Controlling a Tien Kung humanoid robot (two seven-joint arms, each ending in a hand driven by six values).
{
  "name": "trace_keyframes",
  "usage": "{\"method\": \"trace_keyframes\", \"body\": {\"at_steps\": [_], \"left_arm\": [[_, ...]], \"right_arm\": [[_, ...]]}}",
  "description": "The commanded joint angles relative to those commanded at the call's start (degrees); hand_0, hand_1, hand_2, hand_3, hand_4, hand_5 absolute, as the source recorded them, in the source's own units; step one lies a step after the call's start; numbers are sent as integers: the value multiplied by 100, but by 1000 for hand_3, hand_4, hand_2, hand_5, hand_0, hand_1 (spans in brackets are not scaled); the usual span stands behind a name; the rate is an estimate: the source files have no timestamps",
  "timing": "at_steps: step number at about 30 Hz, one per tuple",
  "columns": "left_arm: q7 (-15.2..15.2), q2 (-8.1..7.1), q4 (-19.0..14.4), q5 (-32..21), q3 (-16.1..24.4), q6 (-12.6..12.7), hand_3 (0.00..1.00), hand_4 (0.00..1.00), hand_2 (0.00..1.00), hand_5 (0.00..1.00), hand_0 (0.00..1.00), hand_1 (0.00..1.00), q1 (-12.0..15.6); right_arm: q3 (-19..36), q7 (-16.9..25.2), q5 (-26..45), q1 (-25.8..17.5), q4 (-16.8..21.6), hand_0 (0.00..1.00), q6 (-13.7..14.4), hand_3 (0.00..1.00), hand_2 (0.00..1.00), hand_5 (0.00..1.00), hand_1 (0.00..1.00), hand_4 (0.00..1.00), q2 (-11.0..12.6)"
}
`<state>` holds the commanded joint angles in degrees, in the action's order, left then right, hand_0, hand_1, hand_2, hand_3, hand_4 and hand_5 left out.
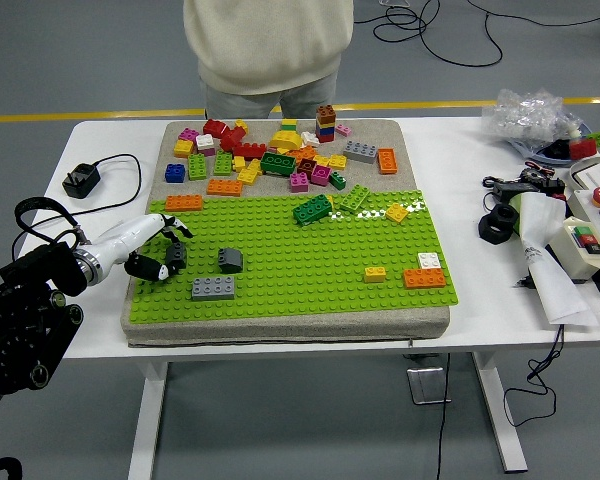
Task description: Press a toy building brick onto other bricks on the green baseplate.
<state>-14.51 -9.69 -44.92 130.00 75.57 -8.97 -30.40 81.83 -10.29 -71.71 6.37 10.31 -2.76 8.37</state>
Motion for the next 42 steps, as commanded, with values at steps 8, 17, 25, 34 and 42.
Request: {"method": "trace_keyframes", "body": {"at_steps": [8,17,25,34,42], "left_arm": [[-10,0,-43,0,35,38,581,480,538,2,792,653,1],[7,-73,-383,0,86,-11,572,477,534,2,773,644,65],[70,-228,-1104,0,49,-104,571,465,536,2,765,636,295],[203,-275,-2046,0,76,-215,570,441,535,2,754,630,770],[301,-255,-2569,0,33,-266,570,445,535,2,749,629,1122]], "right_arm": [[3,2,5,5,0,787,1,768,759,691,721,998,0],[25,1,21,12,0,788,-3,768,759,691,721,998,21],[55,20,29,18,0,788,-5,768,759,691,721,998,48],[110,38,25,16,0,788,-20,768,759,692,722,998,91],[149,45,14,27,0,788,-26,768,759,691,722,998,117]]}}
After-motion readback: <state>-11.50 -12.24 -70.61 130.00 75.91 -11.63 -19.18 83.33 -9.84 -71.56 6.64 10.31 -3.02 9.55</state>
